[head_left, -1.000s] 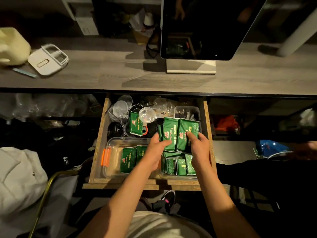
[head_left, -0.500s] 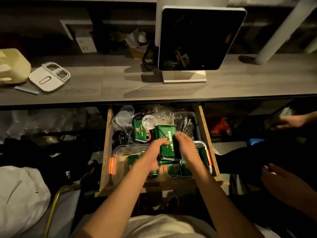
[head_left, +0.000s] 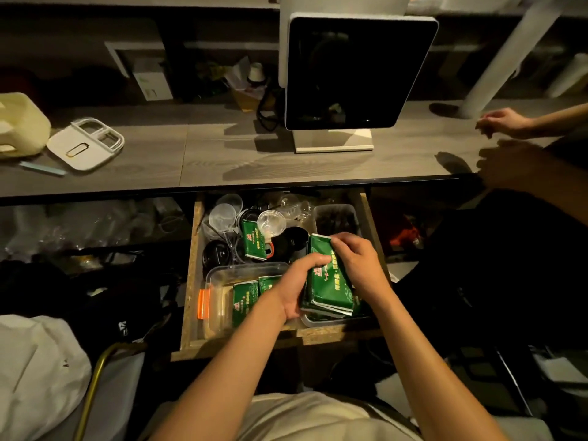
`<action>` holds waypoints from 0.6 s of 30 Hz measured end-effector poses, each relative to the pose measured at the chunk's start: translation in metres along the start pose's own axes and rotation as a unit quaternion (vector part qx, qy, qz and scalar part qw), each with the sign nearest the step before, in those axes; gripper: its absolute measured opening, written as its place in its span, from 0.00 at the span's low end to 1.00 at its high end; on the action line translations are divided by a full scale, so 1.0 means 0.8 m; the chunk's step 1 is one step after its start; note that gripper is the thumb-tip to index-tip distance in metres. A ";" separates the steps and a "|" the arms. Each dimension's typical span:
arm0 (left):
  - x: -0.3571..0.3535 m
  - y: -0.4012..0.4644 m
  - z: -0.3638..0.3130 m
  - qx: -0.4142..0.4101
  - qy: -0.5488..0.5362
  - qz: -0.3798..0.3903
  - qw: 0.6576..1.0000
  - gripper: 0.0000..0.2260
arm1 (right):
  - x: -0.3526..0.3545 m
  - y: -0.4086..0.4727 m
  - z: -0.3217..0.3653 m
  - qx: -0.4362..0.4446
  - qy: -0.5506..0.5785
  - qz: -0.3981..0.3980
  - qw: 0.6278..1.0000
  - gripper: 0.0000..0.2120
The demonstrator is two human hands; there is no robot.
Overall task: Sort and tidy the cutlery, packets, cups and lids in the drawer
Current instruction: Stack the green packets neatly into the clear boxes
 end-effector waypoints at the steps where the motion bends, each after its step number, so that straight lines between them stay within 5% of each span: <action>1: -0.004 0.001 0.001 -0.003 0.010 -0.010 1.000 0.10 | 0.002 -0.001 0.002 0.005 -0.015 0.003 1.000 0.09; 4: -0.011 0.007 0.004 -0.017 0.023 -0.048 0.998 0.09 | 0.017 0.000 0.002 0.007 -0.002 -0.013 1.000 0.09; 10: -0.027 0.024 -0.032 -0.177 0.016 -0.160 0.971 0.09 | 0.052 0.010 -0.027 -0.105 0.221 -0.027 0.969 0.13; 13: -0.040 0.031 -0.029 -0.205 -0.027 -0.198 0.958 0.12 | 0.034 0.007 -0.035 -0.109 0.206 0.022 0.972 0.14; 18: -0.048 0.052 -0.001 -0.176 -0.049 -0.215 0.959 0.10 | 0.050 0.014 -0.048 -0.049 0.095 -0.021 0.994 0.12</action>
Point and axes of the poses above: each hand's wrist, its own y-axis towards the middle knuckle, its own x-axis out of the back of the hand, z = x × y, the point moved 8 cm from there along y, towards the middle knuckle, and after that the axes turned 6 degrees about -x, right-handed, at the moved point
